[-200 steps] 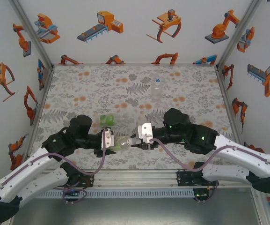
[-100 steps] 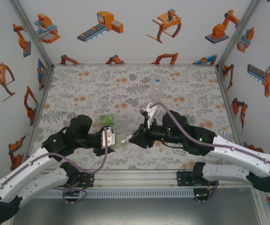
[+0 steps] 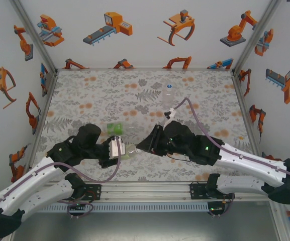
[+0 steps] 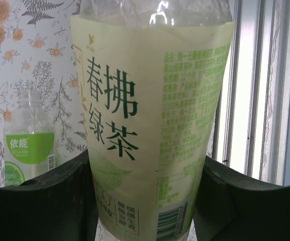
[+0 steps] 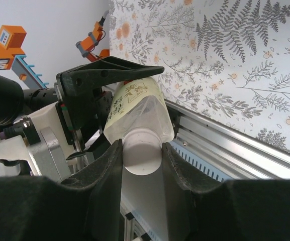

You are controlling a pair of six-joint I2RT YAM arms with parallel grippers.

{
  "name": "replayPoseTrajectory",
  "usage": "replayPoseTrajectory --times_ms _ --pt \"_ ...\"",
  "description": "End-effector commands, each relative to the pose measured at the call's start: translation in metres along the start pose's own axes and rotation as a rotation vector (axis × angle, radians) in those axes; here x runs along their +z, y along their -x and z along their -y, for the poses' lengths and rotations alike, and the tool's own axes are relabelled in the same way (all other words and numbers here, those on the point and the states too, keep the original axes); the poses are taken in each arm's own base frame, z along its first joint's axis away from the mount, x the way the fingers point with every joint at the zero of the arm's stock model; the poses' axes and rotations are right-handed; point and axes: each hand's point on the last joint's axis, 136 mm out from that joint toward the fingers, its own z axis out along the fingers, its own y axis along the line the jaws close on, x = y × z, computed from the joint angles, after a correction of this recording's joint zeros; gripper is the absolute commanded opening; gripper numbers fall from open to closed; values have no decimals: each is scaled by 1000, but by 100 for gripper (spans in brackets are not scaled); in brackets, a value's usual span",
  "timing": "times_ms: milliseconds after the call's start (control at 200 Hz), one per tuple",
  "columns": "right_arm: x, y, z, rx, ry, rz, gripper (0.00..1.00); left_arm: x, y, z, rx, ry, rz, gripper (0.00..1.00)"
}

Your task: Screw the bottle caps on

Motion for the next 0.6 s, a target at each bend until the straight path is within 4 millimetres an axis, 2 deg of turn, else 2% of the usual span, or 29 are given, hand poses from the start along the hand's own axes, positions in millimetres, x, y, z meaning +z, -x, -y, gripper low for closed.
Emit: replayPoseTrajectory --times_ms 0,75,165,280,471,591 --pt "-9 16 -20 -117 34 65 44 -6 34 8 72 -48 149 0" --pt "-23 23 -34 -249 71 93 54 -7 34 7 74 -41 148 0" --pt "-41 29 -48 -422 116 130 62 -8 34 7 74 -41 150 0" --pt "-60 26 -65 -716 194 153 62 -7 35 8 75 -47 151 0" --pt "-77 0 -79 -1252 313 104 59 -8 36 14 83 -73 165 0" --pt "-84 -34 -76 -1601 444 -25 57 -9 37 17 88 -89 178 0"
